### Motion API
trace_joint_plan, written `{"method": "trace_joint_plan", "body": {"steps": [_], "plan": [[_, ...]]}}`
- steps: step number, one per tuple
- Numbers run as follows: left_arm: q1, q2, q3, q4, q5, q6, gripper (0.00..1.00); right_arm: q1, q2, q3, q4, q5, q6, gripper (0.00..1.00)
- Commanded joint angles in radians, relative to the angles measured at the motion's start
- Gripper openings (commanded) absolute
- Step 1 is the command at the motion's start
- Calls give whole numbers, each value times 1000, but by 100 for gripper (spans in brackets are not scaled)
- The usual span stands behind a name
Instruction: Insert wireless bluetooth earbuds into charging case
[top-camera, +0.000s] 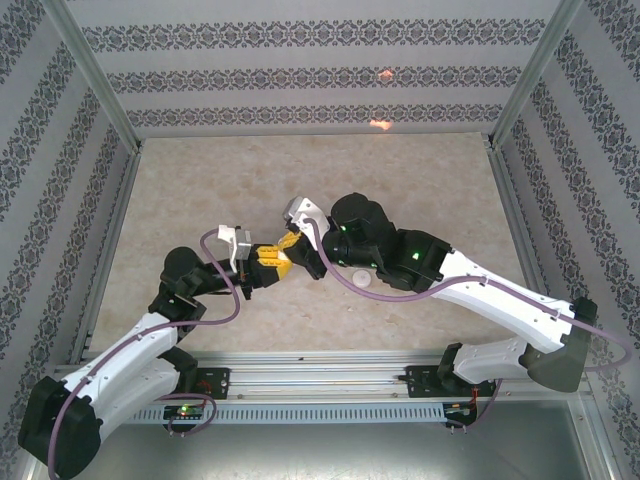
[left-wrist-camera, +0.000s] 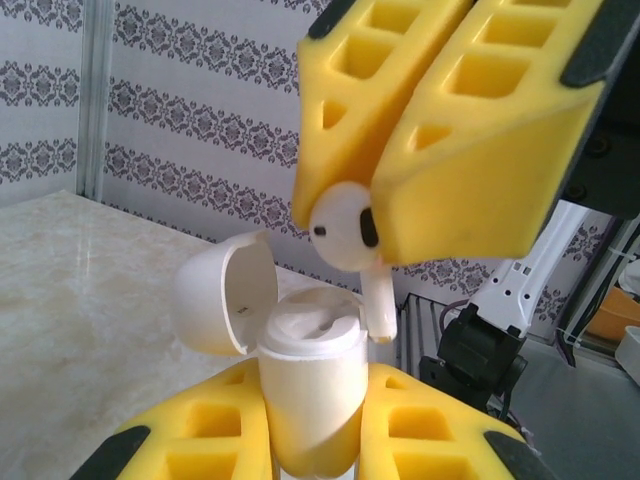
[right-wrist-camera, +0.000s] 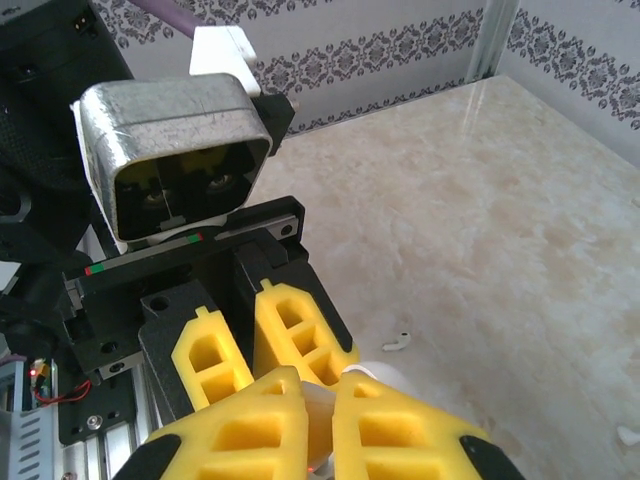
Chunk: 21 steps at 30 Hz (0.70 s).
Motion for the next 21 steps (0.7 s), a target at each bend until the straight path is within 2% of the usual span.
{"method": "trace_joint_plan", "body": {"steps": [1,21], "plan": [[-8,-2,-9,79,9,-22,0,7,1,37,27,29,-21,9],[-8,0,3,91,6,-37,0,0,20,-3,3,22,-18,9]]}}
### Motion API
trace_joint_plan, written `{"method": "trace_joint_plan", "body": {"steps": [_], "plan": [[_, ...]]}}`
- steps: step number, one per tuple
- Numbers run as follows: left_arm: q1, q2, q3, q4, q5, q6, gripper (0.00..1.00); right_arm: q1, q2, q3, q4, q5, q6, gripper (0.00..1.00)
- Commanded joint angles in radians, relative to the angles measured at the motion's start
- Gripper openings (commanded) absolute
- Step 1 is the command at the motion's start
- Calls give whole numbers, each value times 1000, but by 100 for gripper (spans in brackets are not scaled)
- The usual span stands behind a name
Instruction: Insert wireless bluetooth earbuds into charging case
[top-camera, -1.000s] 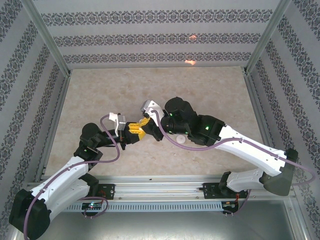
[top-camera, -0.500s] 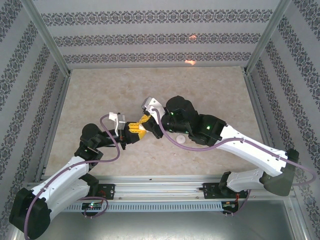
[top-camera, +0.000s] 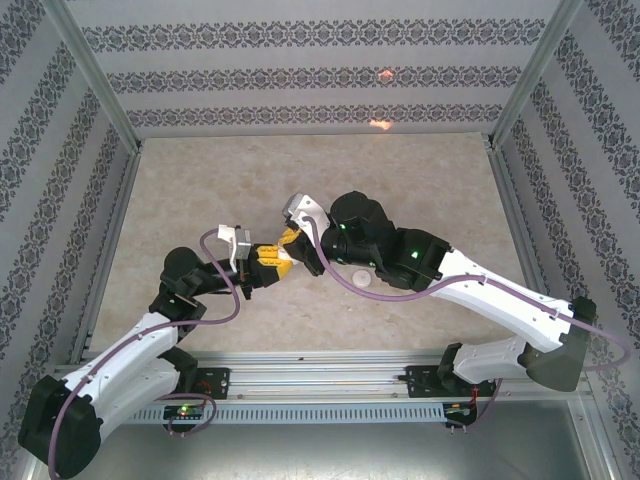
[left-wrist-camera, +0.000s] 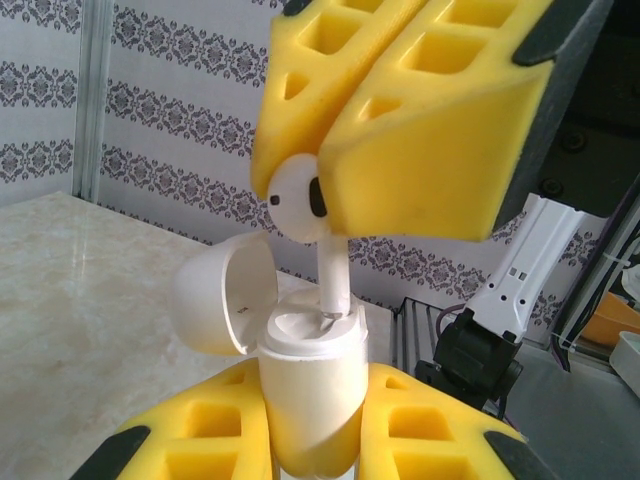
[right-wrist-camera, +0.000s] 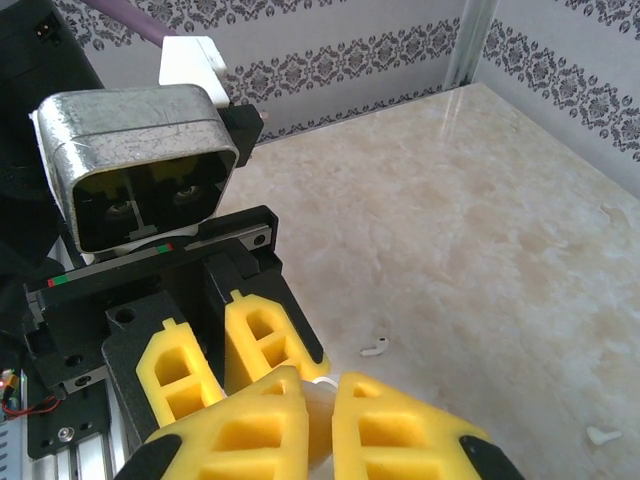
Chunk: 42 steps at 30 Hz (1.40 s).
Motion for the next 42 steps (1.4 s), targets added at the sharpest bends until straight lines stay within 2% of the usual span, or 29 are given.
{"method": "trace_joint_plan", "body": {"steps": [1,11,22,28,35,42], "plan": [[-8,-3,5,72,7,-23,0,0,9,-17,-3,-14,2,9],[-8,7,13,73,5,-22,0,-11,11,-30,-17,-102,37,9],[-8,21,14,82,8,-22,0,-19,25,35,-88,-105,84,33],[-8,20,13,83,6,-11,0,-42,31,93,-100,-147,136,44],[-8,16,12,80,9,10,0,-76,32,161,-118,-200,205,49],[-8,-28,18,-23,-87,35,0,-127,19,162,-115,-215,279,50]]}}
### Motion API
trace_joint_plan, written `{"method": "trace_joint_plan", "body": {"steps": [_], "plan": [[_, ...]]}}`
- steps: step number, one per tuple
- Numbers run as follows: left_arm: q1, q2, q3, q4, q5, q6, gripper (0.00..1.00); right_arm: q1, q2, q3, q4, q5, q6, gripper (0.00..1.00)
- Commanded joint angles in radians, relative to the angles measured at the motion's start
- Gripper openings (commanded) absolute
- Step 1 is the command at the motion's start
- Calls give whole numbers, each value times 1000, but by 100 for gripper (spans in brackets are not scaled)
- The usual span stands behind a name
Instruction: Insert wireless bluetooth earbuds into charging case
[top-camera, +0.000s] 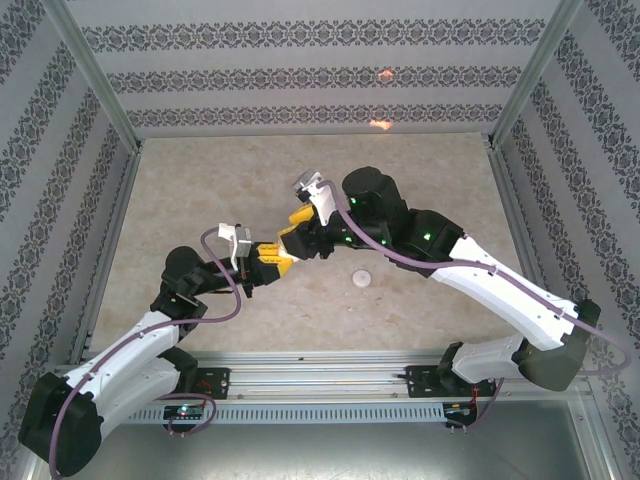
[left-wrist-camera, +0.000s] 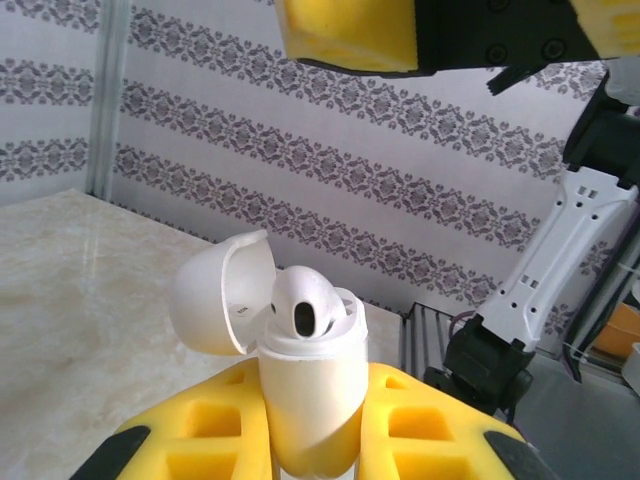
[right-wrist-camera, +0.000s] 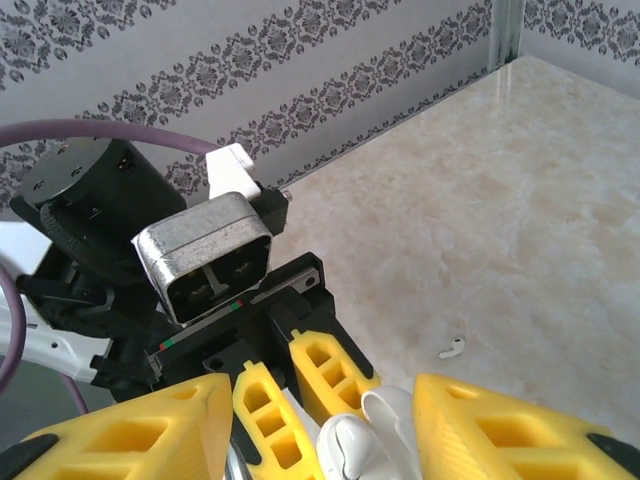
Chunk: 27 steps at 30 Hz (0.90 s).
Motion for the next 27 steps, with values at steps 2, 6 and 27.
{"method": "trace_joint_plan", "body": {"steps": [2,6,27], "plan": [[-8,-70,22,-84,-95,57,0,-53,-9,9,-22,7,93,50],[-7,-159,63,-316,-204,149,0,-137,32,-16,-87,56,202,49],[-2,-216,189,-836,-550,327,0,-221,709,263,-170,-142,304,39]]}}
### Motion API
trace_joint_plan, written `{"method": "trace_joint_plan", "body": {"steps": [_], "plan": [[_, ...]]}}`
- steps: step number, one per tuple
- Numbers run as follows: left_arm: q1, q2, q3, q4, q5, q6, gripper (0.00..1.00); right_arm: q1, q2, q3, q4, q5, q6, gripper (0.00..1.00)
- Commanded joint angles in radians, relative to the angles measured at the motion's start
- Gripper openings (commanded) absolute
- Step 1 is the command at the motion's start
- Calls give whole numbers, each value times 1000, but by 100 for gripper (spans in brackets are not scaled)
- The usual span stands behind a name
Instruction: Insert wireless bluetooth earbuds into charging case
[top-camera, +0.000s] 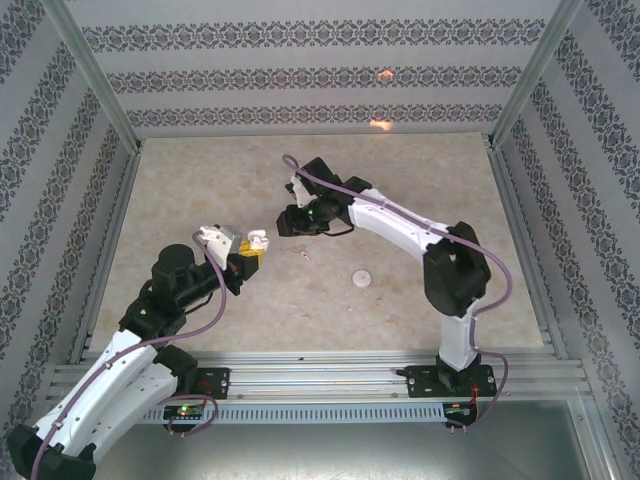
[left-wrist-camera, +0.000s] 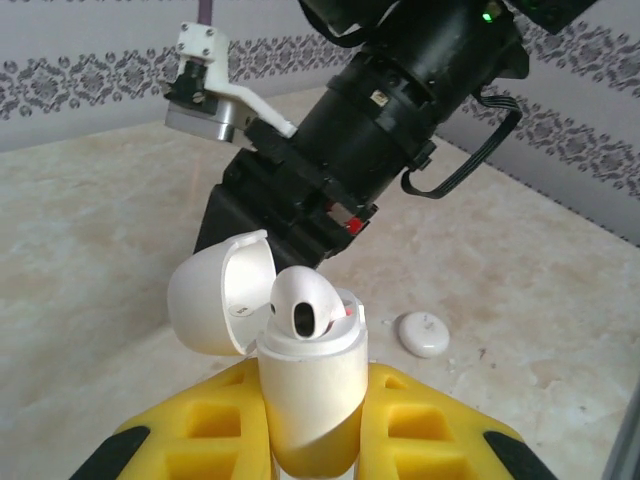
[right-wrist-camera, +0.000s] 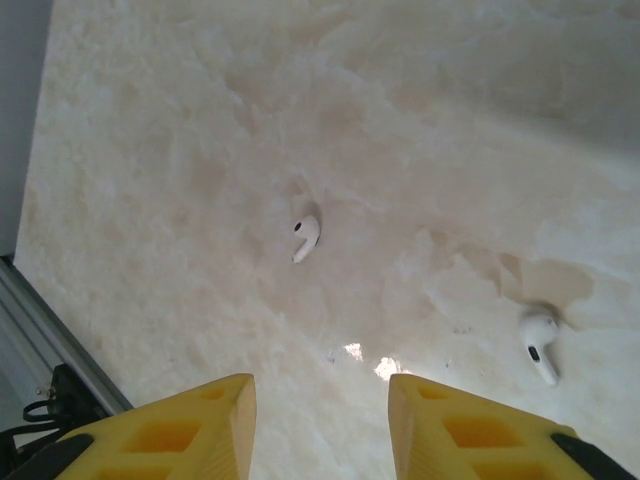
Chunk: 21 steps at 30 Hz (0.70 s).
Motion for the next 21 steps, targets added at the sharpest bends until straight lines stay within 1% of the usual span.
{"method": "trace_joint_plan", "body": {"steps": [1,4,9,12,16,18,21], "plan": [[-1,28,32,-25,-43,50,0,1,83,114,-95,-13,-19,38],[8,90,41,9,-46,55,0,-13,155,176,-136,16,-44,37],[52,191,30,168,-2,-8,0,-15,246,242,-150,24,-67,36],[86,217,20,246,-7,-41,0,-21,298,298,-172,58,-90,37],[132,226,22,288,-33,-44,0,-21,376,399,-168,63,-115,35],[150,231,11,315,-47,-45,0,-14,418,478,-196,101,-127,35],[173,258,6,343,-30,-55,0,-23,445,539,-214,136,-131,36]]}}
